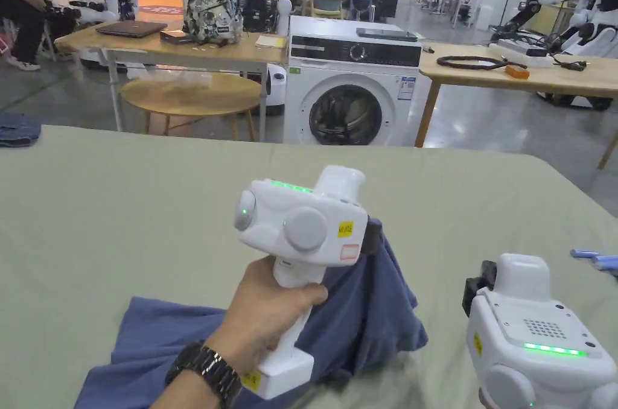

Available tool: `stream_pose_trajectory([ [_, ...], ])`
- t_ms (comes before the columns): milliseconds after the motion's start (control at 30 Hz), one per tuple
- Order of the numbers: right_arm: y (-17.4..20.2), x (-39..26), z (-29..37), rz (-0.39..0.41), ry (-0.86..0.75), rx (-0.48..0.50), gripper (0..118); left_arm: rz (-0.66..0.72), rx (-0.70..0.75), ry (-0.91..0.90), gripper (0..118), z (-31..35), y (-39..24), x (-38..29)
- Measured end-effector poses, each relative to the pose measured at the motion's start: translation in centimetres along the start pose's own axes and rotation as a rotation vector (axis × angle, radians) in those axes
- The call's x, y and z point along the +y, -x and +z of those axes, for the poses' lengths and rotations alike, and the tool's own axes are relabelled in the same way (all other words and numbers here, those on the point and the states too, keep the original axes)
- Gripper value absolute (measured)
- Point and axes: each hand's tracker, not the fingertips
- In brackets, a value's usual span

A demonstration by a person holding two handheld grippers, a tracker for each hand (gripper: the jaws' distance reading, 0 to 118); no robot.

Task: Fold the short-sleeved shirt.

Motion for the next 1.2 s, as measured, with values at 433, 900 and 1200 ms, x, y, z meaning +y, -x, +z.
stream_pose_trajectory([
  [433, 0.1, -0.9, 0.2, -0.015, 0.044, 0.016, 0, 0.081, 0.046, -0.048, 53, 1.9, 1.6, -4.0],
  [900, 5.0, 0.5, 1.8, 0.016, -0.006, 0.137, 0, 0.191, 0.404, -0.156, 0, 13.5, 9.7, -12.5],
  [1200, 7.5, -0.3, 2.1, 0.026, 0.011, 0.198, 0, 0.331, 0.513, -0.050, 0, 15.1, 15.8, -16.2],
])
